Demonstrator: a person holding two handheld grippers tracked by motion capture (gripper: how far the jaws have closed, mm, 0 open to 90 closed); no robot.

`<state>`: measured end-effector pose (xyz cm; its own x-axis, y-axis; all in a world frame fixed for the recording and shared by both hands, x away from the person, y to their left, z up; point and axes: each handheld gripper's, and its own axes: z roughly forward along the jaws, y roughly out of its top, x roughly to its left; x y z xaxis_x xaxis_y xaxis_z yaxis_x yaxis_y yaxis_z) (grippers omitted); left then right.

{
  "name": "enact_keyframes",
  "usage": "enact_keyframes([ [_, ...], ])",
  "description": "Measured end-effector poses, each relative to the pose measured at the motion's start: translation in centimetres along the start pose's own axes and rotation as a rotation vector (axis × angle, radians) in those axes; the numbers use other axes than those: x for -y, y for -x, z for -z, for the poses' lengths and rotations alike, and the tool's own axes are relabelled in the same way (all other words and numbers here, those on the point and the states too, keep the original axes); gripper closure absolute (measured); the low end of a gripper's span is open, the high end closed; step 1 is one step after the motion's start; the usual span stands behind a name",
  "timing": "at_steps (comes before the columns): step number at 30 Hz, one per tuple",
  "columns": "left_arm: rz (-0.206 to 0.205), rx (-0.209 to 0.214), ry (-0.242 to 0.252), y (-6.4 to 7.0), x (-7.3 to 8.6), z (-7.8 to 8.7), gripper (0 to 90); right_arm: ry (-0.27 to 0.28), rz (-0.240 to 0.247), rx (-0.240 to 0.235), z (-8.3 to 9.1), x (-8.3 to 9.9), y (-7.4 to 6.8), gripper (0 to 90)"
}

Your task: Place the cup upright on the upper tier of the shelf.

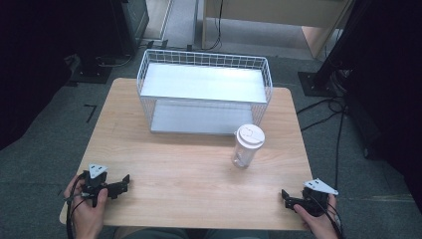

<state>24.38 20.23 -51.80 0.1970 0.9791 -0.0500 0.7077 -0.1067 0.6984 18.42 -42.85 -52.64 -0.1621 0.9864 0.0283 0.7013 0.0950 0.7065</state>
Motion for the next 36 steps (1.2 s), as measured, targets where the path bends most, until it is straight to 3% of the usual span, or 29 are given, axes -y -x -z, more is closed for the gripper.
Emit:
enact_keyframes([
  [2,-0.002,-0.006,0.0,0.0,0.0,0.0,0.0,0.002,-0.006,0.007,-0.1,-0.1,0.0,0.0],
  [5,-0.041,-0.047,-0.021,0.6,-0.1,-0.2,0.0,-0.001,-0.029,0.029,-0.4,-0.4,0.1,0.0],
  [11,-0.045,-0.043,-0.022,0.6,-0.1,-0.3,0.0,0.002,-0.054,0.052,-0.5,-0.5,-0.5,0.1],
  [18,-0.045,-0.043,-0.021,0.6,-0.1,-0.3,0.0,0.005,-0.016,0.028,-0.4,-1.2,-2.2,0.2],
  [26,-0.044,-0.043,-0.021,0.6,-0.1,-0.3,0.0,0.059,0.007,-0.025,0.1,-3.1,-4.6,0.3],
  [36,-0.045,-0.043,-0.021,0.6,-0.1,-0.3,0.0,0.095,-0.013,-0.05,-0.4,-4.6,-6.2,0.3],
])
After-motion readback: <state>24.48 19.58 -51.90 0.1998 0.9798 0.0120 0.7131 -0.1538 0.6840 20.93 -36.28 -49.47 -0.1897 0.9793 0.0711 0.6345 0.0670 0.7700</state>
